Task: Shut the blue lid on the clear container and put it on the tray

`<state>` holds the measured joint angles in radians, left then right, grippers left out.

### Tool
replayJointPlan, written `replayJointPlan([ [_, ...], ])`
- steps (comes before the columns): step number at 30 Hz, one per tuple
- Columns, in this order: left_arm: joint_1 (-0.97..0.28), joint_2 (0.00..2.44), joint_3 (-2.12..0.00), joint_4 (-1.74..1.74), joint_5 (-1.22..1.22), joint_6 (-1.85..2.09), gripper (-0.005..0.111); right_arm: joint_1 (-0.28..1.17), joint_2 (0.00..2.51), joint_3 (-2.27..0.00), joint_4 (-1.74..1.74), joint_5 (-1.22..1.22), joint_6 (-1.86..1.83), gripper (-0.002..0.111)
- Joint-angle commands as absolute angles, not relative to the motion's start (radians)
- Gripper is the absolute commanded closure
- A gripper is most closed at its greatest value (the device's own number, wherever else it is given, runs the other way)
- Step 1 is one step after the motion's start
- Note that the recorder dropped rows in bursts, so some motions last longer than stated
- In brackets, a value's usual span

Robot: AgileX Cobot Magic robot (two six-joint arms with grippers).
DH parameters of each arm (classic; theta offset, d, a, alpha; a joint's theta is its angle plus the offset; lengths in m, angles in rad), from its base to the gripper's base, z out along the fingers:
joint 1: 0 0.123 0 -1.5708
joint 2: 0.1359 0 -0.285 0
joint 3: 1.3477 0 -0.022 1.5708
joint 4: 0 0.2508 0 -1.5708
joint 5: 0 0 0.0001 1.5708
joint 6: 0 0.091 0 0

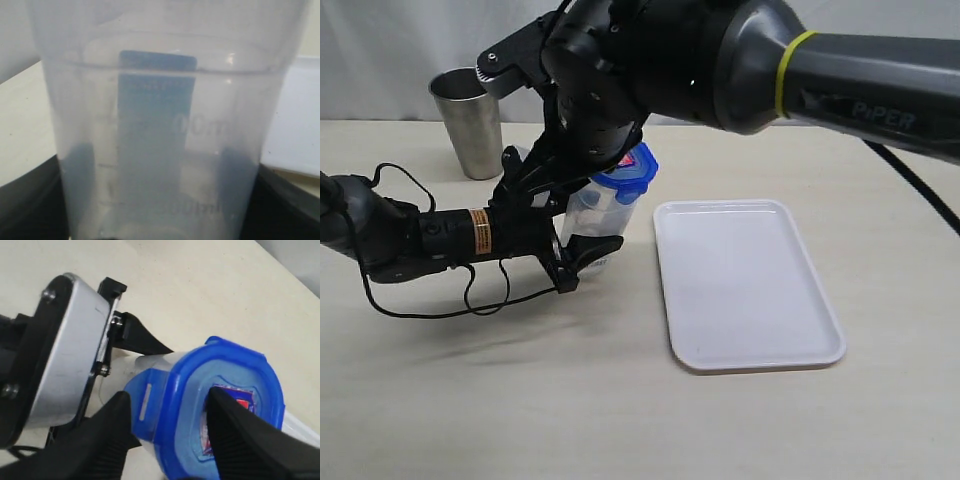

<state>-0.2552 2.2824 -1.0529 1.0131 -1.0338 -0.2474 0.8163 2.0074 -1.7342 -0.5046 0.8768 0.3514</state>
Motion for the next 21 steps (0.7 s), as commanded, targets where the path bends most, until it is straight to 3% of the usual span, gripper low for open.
replayJointPlan([
  [1,-0.257,2.277,-1.048,1.019,-1.006,-0.259,0.107,0.817,2.035,-1.733,-0.599,0.886,0.416,0.062],
  [7,-0.257,2.277,-1.048,1.019,-1.006,-0.259,0.107,0.815,2.067,-1.733,-0.596,0.890,0.381,0.064],
  [10,-0.257,2.277,-1.048,1.018,-1.011,-0.259,0.107,0.817,2.101,-1.733,-0.585,0.924,0.334,0.079],
  [21,-0.257,2.277,-1.048,1.039,-1.037,-0.259,0.107,0.817,2.140,-1.733,-0.539,0.925,0.254,0.079],
])
